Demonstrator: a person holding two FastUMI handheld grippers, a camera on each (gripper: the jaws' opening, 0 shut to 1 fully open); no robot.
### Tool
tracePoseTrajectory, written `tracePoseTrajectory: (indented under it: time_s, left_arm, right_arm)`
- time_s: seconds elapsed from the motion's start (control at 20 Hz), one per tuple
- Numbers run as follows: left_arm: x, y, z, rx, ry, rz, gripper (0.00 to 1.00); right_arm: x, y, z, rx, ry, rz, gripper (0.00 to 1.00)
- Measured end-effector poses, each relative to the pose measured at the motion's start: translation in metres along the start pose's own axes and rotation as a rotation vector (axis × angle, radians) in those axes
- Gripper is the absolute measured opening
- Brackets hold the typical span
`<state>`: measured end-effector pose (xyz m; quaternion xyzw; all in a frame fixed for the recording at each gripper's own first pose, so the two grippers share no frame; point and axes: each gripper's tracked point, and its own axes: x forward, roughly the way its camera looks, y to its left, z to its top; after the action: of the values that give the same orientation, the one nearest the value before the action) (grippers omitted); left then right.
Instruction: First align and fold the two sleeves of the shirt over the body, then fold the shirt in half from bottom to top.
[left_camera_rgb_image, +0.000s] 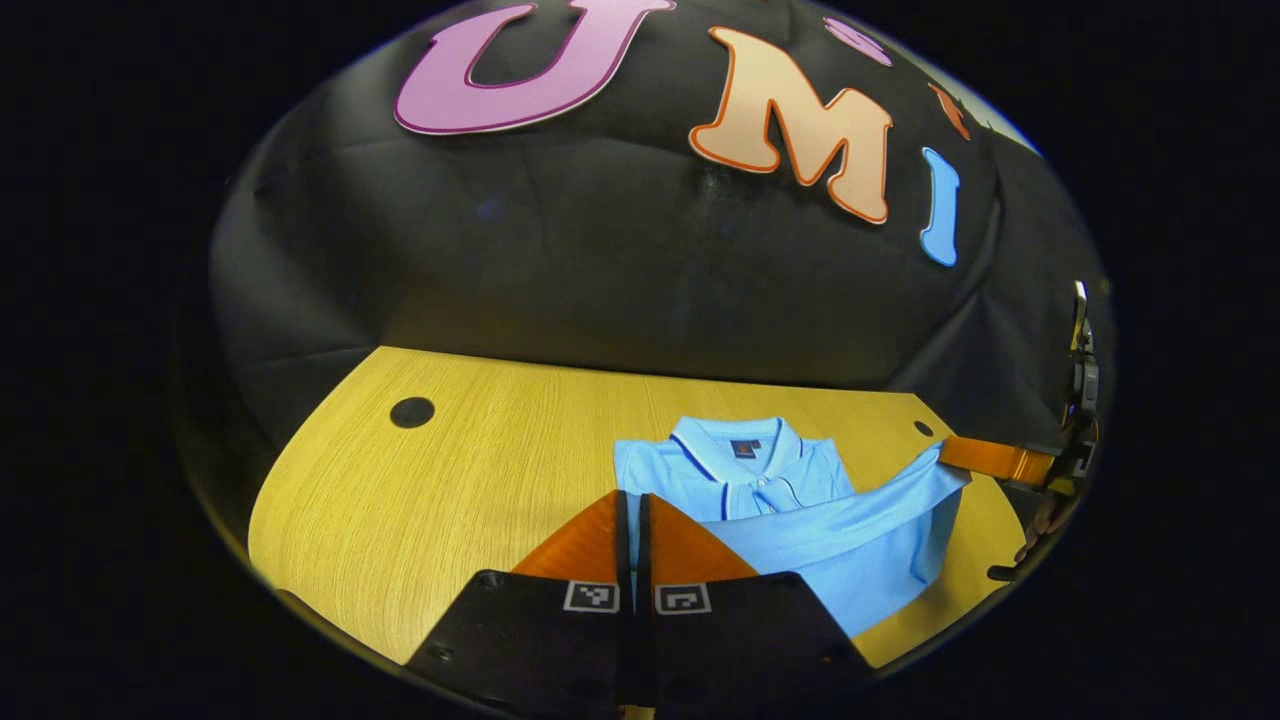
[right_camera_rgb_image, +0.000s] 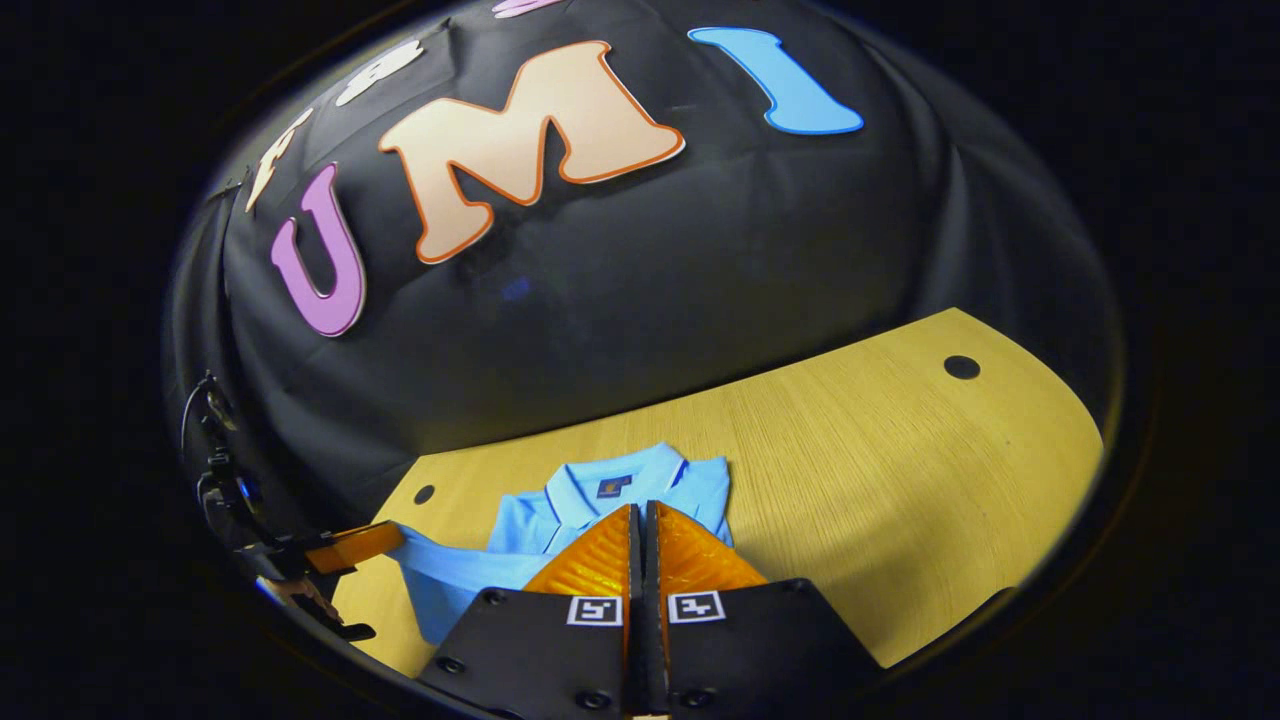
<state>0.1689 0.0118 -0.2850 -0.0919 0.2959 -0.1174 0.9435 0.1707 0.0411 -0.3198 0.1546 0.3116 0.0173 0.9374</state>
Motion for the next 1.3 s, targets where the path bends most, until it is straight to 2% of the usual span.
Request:
tracePoseTrajectory:
  time_s: [0.3,0.5,0.55,0.6,0.65,0.8,0.85,1.05,1.3]
  left_arm:
    - [0.063,0.010,-0.002,0.045,0.017,-0.005,0.00]
    - [0.086,0.014,-0.033,0.071,0.096,0.002,0.00]
    - [0.086,0.015,-0.037,0.057,0.103,0.001,0.00]
    - [0.083,0.016,-0.038,0.042,0.100,0.008,0.03]
    - [0.079,0.012,-0.036,0.027,0.091,-0.004,0.24]
    - [0.048,0.013,-0.008,0.010,-0.017,0.019,1.00]
    - [0.037,0.008,0.005,0.016,-0.064,0.023,0.97]
    - [-0.027,-0.009,0.037,0.117,-0.185,0.060,0.96]
    - [-0.108,-0.043,0.057,0.144,-0.292,0.062,0.96]
  right_arm:
    - [0.070,-0.026,-0.014,0.013,0.047,-0.084,0.02]
    - [0.088,-0.043,-0.033,-0.006,0.084,-0.146,0.04]
    - [0.085,-0.043,-0.033,-0.027,0.078,-0.145,0.00]
    - [0.079,-0.041,-0.030,-0.054,0.069,-0.143,0.20]
    - [0.073,-0.037,-0.026,-0.088,0.052,-0.139,0.40]
    - [0.043,-0.022,-0.006,-0.203,-0.051,-0.125,1.00]
    - [0.028,-0.017,0.000,-0.237,-0.086,-0.120,1.00]
    - [-0.041,0.009,0.025,-0.277,-0.207,-0.074,0.98]
    - [-0.128,0.025,0.044,-0.332,-0.310,-0.053,0.98]
